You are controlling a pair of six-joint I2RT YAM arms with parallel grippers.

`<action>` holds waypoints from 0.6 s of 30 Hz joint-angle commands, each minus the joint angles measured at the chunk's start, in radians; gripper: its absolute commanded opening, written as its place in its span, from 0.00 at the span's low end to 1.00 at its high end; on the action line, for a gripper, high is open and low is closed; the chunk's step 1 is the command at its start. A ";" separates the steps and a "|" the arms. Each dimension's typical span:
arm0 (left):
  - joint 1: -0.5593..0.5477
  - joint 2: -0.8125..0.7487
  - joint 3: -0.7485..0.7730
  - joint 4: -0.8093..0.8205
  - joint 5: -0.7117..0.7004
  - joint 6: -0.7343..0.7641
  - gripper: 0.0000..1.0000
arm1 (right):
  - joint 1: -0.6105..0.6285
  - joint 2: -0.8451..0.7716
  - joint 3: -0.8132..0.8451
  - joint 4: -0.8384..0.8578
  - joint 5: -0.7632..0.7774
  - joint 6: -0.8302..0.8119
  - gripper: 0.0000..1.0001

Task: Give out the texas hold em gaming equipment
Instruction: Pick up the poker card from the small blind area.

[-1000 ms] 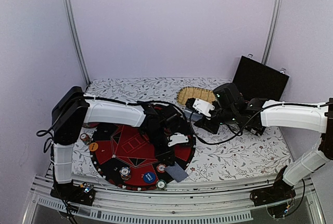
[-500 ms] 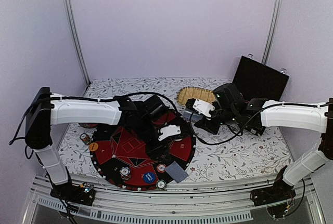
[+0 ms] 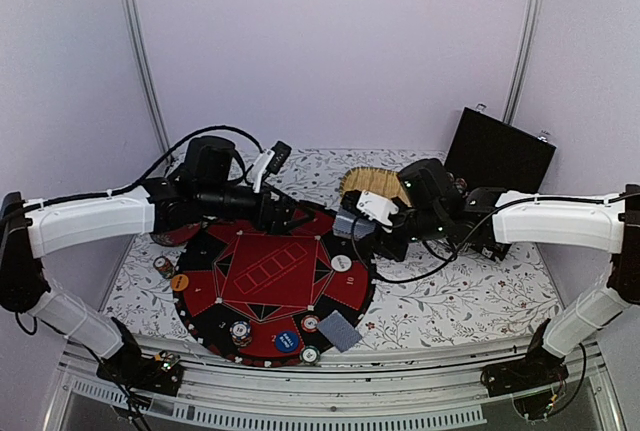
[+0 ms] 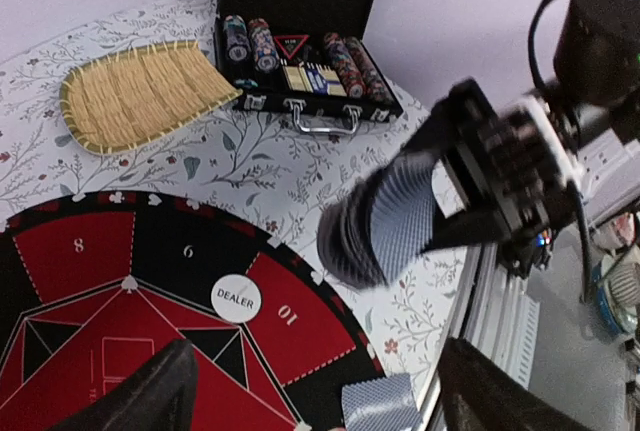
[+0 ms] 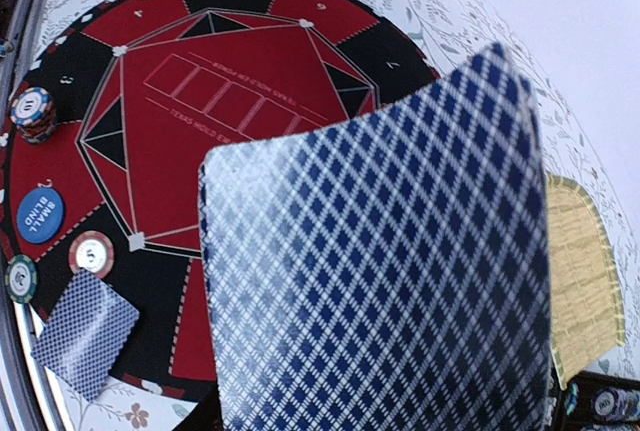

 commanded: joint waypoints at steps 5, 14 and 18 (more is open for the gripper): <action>-0.029 0.056 0.005 0.190 0.002 -0.161 0.98 | 0.074 0.085 0.090 0.055 -0.069 0.023 0.42; -0.034 0.021 -0.029 0.092 -0.077 -0.071 0.97 | 0.075 0.089 0.105 0.029 -0.015 0.024 0.41; -0.012 -0.043 -0.118 0.060 -0.080 -0.072 0.90 | 0.008 0.075 0.081 -0.026 0.030 0.039 0.39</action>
